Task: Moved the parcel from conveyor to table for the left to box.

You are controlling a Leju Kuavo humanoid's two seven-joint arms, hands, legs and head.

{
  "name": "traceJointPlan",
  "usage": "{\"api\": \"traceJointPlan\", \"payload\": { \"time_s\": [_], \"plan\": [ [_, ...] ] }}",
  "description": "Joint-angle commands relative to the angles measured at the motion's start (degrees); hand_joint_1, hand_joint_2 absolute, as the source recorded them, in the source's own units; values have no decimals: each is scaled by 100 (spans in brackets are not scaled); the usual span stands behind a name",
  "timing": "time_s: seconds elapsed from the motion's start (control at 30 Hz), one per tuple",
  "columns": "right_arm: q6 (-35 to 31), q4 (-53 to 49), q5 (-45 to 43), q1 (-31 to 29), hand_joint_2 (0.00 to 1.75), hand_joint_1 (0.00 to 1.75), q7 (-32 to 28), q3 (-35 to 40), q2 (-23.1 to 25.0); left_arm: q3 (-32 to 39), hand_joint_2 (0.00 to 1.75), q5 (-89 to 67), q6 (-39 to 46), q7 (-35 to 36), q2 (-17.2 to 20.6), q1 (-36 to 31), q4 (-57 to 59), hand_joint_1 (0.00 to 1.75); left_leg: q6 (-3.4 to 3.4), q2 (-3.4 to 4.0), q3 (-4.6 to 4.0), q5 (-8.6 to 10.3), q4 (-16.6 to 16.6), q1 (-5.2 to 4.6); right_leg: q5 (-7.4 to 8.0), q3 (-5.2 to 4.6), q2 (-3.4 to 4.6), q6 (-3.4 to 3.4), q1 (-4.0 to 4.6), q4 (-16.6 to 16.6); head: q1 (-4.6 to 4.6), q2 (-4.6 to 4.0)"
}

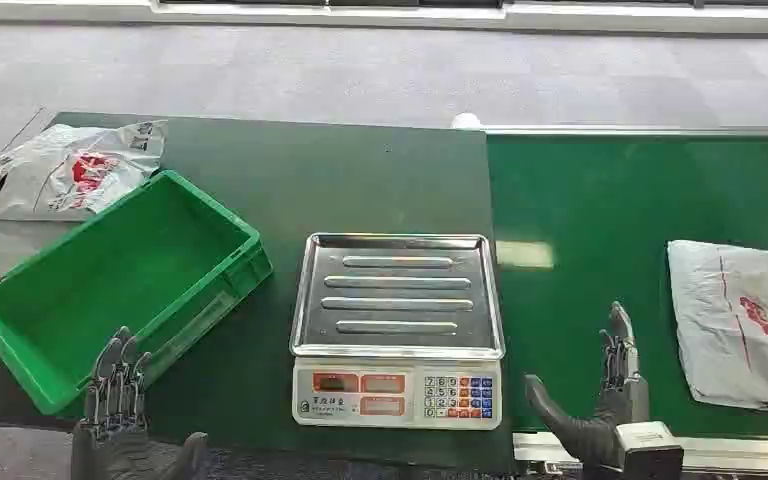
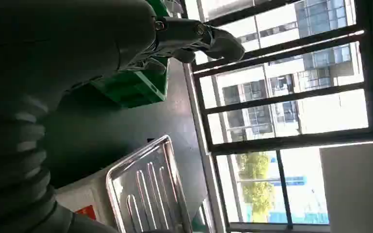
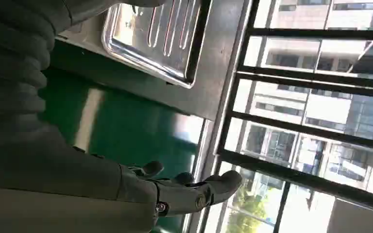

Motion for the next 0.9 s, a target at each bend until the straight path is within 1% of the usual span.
{"api": "traceJointPlan", "payload": {
  "time_s": [0.03, 0.07, 0.1, 0.17, 0.23, 0.3, 0.53, 0.67, 0.7, 0.73, 0.77, 0.8, 0.83, 0.87, 0.9],
  "plan": [
    [238, 86, 464, 144, 175, 0, 403, -385, 501, 1000, 175, 541, -392, 273, -564, -199, 454, 0, 1, -5, -2, 12, -15, 1, 10, -1, -6, -5, 2, -14, 0, 0],
    [423, 196, 481, 97, 175, 0, 544, -472, 573, 1157, 175, 668, -619, 310, -647, -333, 532, 0, 1, -5, 3, 10, -13, 0, 8, 4, -5, -3, 1, -12, 0, 0],
    [499, 298, 699, 51, 175, 0, 717, -554, 580, 1200, 175, 570, -707, 332, -664, -411, 555, 0, 1, -6, 0, 12, -14, 1, 10, 2, -7, -4, 2, -14, 0, 0],
    [486, 370, 876, -20, 175, 0, 721, -656, 591, 1215, 175, 529, -766, 380, -684, -500, 563, 0, 2, -7, 2, 20, -23, 3, 18, 5, -7, -4, 4, -25, 0, 0],
    [455, 526, 1603, -215, 175, 0, 1082, -820, 513, 1252, 175, 595, -962, 445, -735, -604, 498, 0, 2, -1, -1, 15, -14, 1, 15, -1, -2, -2, 2, -15, 0, 0],
    [534, 552, 1578, -272, 175, 0, 1088, -896, 497, 1260, 175, 590, -992, 482, -751, -616, 464, 0, 3, 4, -1, 10, -9, 0, 12, 3, 3, -1, 1, -11, 0, 0],
    [535, 537, 1586, -253, 175, 0, 1084, -896, 514, 1261, 175, 592, -995, 475, -757, -589, 458, 0, 4, -4, 6, 25, -32, 3, 27, 7, -4, -2, 0, -36, 0, 0],
    [535, 537, 1586, -253, 175, 0, 1084, -896, 514, 1261, 175, 592, -995, 475, -757, -589, 458, 0, 1, 1, 5, 8, -7, 1, 11, 3, 1, 1, -1, -9, 0, 0],
    [405, 597, 2087, -274, 175, 0, 1232, -908, 430, 1286, 175, 624, -1061, 484, -776, -592, 460, 0, 2, 0, 6, 13, -14, 1, 15, 5, 0, 0, -1, -17, 0, 0],
    [352, 704, 2268, -382, 175, 0, 1378, -965, 290, 1319, 175, 725, -1186, 512, -798, -621, 461, 0, 2, -1, 4, 12, -11, 1, 14, 2, -1, 1, 0, -13, 0, 0],
    [339, 927, 2657, -571, 175, 0, 1656, -1093, 108, 1367, 175, 792, -1264, 539, -832, -642, 462, 0, 3, 2, 4, 10, -8, 1, 13, 3, 3, 3, 0, -12, 0, 0],
    [433, 1303, 3017, -858, 175, 0, 1827, -1313, -23, 1413, 175, 800, -1350, 539, -918, -645, 470, 0, 4, 2, 4, 14, -12, 0, 17, 2, 2, 2, -1, -16, 0, 0],
    [480, 1637, 3336, -1116, 175, 0, 1955, -1514, -38, 1402, 175, 795, -1430, 540, -954, -624, 480, 0, 8, 11, 3, 21, -18, 0, 29, 1, 11, 5, 0, -26, 0, 0],
    [651, 2310, 4136, -1636, 175, 0, 2502, -1742, -183, 1339, 175, 654, -1378, 473, -957, -537, 455, 0, 7, 18, 7, 13, -12, 0, 23, 2, 18, 6, -1, -19, 0, 0],
    [702, 3050, 4424, -2343, 175, 0, 2677, -1856, -317, 1193, 175, 623, -1261, 364, -874, -384, 405, 0, 10, 19, 4, 23, -21, 0, 35, 3, 19, 6, 0, -32, 0, 0]
  ]
}}
